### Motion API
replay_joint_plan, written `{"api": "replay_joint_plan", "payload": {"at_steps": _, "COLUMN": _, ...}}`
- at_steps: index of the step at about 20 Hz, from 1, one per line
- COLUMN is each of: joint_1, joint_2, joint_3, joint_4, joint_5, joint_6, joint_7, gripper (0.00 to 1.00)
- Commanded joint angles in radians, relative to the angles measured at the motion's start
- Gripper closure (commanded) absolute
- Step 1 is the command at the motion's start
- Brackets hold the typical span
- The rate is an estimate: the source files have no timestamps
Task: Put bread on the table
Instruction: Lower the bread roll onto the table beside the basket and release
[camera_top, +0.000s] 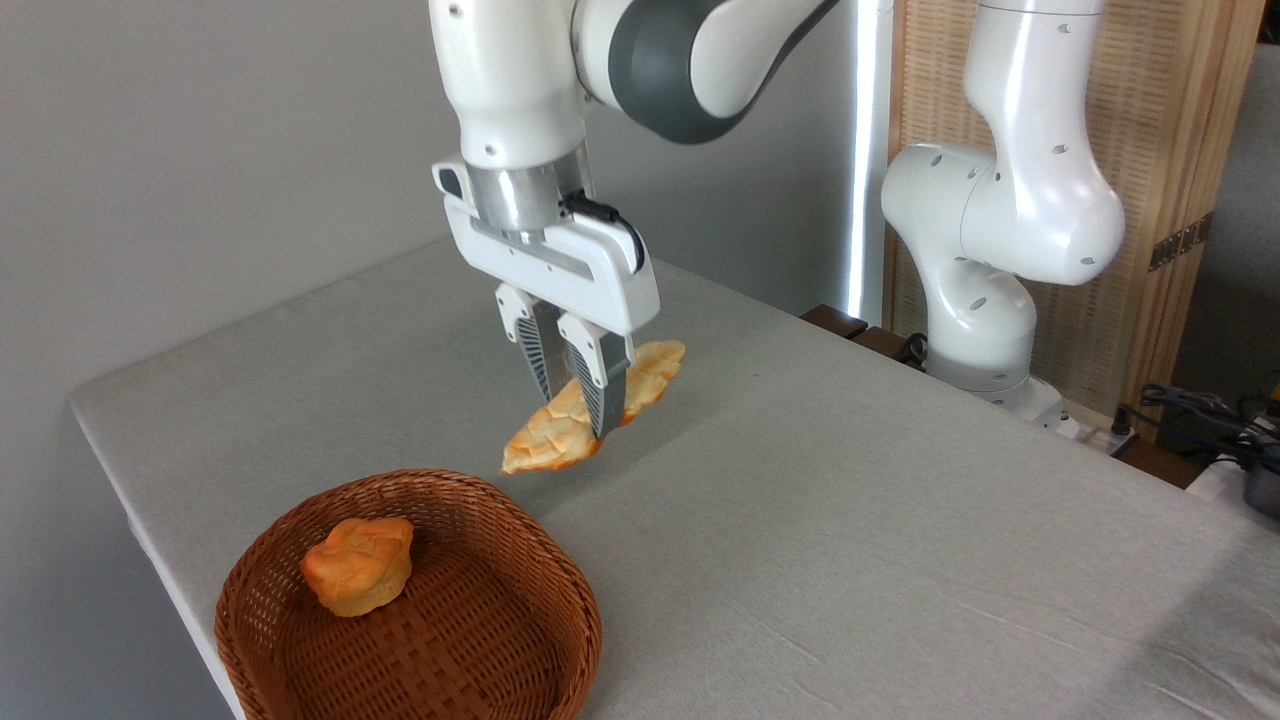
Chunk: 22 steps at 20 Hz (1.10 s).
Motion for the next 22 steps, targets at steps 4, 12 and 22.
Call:
{"api": "replay_joint_plan", "payload": {"at_steps": 4, "joint_1": -0.017, "joint_2": 0.026, "joint_3": 0.001, "joint_4": -0.035, "joint_5": -0.018, "joint_6": 0.043, "joint_7": 0.006, "gripper": 0.00}}
{"api": "replay_joint_plan", "payload": {"at_steps": 12, "joint_1": -0.028, "joint_2": 0.054, "joint_3": -0.007, "joint_4": -0.032, "joint_5": -0.016, "joint_6": 0.065, "joint_7": 0.006, "gripper": 0.00}}
{"api": "replay_joint_plan", "payload": {"at_steps": 22, "joint_1": -0.026, "joint_2": 0.049, "joint_3": -0.007, "joint_4": 0.040, "joint_5": -0.007, "joint_6": 0.080, "joint_7": 0.006, "gripper": 0.00}}
